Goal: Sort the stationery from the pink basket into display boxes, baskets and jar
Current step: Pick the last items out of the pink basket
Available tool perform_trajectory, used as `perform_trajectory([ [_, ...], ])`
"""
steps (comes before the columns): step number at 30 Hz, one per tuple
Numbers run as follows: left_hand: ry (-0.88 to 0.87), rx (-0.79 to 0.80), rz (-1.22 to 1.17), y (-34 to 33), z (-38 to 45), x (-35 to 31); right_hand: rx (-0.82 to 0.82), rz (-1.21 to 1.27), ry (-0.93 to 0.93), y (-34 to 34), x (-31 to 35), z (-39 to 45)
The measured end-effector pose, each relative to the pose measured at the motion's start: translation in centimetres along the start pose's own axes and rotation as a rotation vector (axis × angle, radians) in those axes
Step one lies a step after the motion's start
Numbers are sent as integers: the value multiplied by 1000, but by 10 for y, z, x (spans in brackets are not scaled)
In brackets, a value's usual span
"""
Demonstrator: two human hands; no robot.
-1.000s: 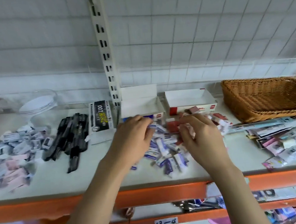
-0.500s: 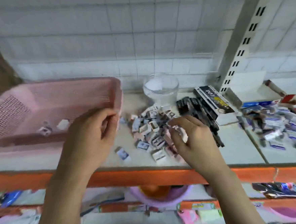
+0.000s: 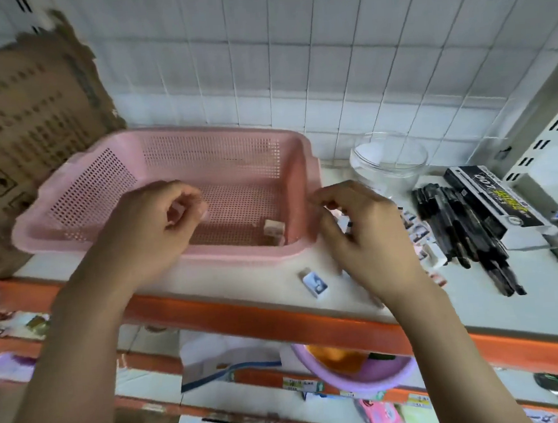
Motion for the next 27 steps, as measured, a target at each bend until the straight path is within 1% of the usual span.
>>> perform_trajectory([
  [3, 45, 114, 36, 1, 23, 41, 62, -24, 22, -24, 16, 24],
  [5, 47, 263, 23, -7, 41, 62, 144, -58, 33, -44, 26, 39],
  [7, 21, 453, 79, -21, 58, 77, 264, -121, 34, -69, 32, 51],
  [9, -53, 613, 187, -36, 73, 84, 384, -188, 22, -93, 35, 61],
  [11, -157, 736, 273, -51, 82, 82, 455, -251, -7, -110, 36, 68],
  [13, -286, 821, 354, -66, 84, 81, 511, -352, -66, -119, 34, 70],
  [15, -363, 871, 419, -76, 82, 84, 601, -485, -142, -125, 29, 68],
  [17, -319, 934, 397, -79, 77, 93, 710, -561, -246, -128, 24, 60],
  [19, -263, 976, 352, -73, 70, 102, 822, -565, -299, -133, 22, 50],
  [22, -223, 1037, 370, -58, 59, 110, 975, -600, -293, -137, 20, 39],
  [24, -148, 1108, 397, -47, 51, 111, 1060, -617, -294, -136, 20, 38],
  [27, -66, 1186, 502, -38, 42, 112, 1176, -657, -279, -135, 21, 37],
])
Point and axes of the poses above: each hand's wrist, its own z-axis towards the middle knuckle, its own y-axis out of the back of the hand, x = y × z, the point moved 6 cm from there along z, towards the middle knuckle, and after that the axes turned 4 degrees about -x, right-handed, at the moved point
